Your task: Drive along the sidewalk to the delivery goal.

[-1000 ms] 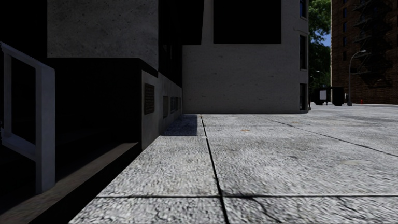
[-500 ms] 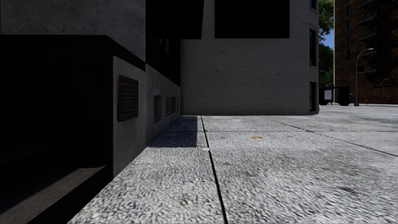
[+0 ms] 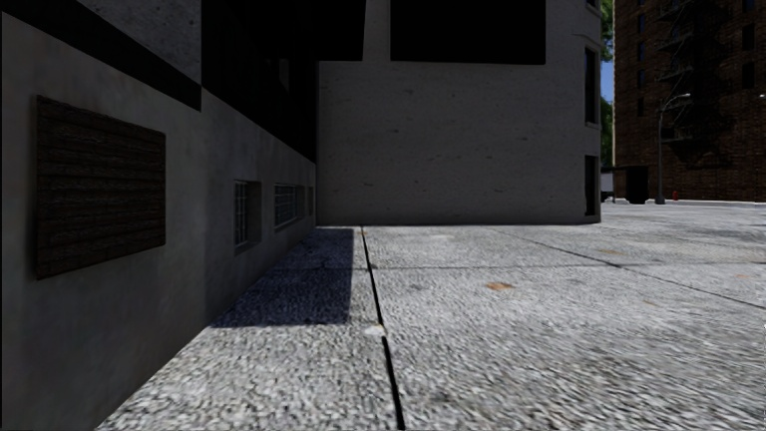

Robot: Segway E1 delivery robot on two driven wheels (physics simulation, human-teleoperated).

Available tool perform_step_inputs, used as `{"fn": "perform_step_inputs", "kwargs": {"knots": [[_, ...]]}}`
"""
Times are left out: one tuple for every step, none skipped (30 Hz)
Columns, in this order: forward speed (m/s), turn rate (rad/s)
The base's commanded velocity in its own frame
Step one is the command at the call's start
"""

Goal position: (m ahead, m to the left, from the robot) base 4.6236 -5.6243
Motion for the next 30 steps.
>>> {"fn": "perform_step_inputs", "kwargs": {"knots": [[2.0,-0.57],[2.0,-0.57],[2.0,-0.52],[2.0,-0.31],[2.0,-0.1],[2.0,-0.04],[2.0,-0.04],[2.0,-0.01],[2.0,0.0],[2.0,0.0],[2.0,0.0],[2.0,0.0],[2.0,0.0],[2.0,0.0],[2.0,0.0],[2.0,0.0],[2.0,0.0],[2.0,0.0],[2.0,0.0],[2.0,0.0],[2.0,0.0],[2.0,0.0],[2.0,0.0],[2.0,-0.01],[2.0,-0.03],[2.0,-0.03],[2.0,-0.04],[2.0,-0.04],[2.0,-0.04],[2.0,-0.07]]}}
